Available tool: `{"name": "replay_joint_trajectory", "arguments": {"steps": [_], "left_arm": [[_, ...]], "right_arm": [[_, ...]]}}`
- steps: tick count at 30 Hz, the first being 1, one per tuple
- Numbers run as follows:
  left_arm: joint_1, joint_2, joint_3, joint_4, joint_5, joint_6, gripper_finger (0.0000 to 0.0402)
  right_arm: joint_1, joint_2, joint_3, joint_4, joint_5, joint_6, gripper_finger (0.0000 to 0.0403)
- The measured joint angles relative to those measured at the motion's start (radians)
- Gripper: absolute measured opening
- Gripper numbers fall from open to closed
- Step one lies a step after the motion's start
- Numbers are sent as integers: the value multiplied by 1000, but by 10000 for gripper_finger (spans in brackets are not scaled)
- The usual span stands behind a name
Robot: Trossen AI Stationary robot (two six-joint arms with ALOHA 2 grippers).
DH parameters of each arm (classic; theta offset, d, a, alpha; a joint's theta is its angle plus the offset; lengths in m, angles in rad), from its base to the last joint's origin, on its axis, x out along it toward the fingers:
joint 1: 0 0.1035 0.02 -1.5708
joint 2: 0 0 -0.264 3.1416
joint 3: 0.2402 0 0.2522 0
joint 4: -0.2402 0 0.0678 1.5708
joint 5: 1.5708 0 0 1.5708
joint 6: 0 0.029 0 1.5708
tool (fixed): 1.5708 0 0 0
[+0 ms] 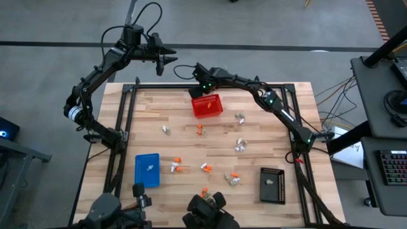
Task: Sort Halloween decoration
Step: Put the gray skull toy into the black bin
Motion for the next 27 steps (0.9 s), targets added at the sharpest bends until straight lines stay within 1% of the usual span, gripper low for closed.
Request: {"name": "replay_joint_trajectory", "arguments": {"steps": [5, 9, 12, 18, 20, 24, 27], "left_arm": [[0, 0, 0, 0, 0, 0, 134], [0, 0, 0, 0, 0, 0, 134], [0, 0, 0, 0, 0, 0, 134], [0, 0, 0, 0, 0, 0, 134], [0, 0, 0, 0, 0, 0, 134], [0, 0, -4, 0, 0, -2, 134], [0, 0, -12, -1, 1, -14, 134]], "right_arm": [[1, 18, 0, 4, 9, -4, 193], [0, 20, 1, 4, 12, -9, 180], [0, 21, 1, 3, 15, -12, 157], [0, 21, 2, 12, 13, -20, 89], [0, 22, 9, 10, 8, -31, 75], [0, 22, 31, 1, 5, -40, 72], [1, -2, 32, -16, -1, -48, 72]]}}
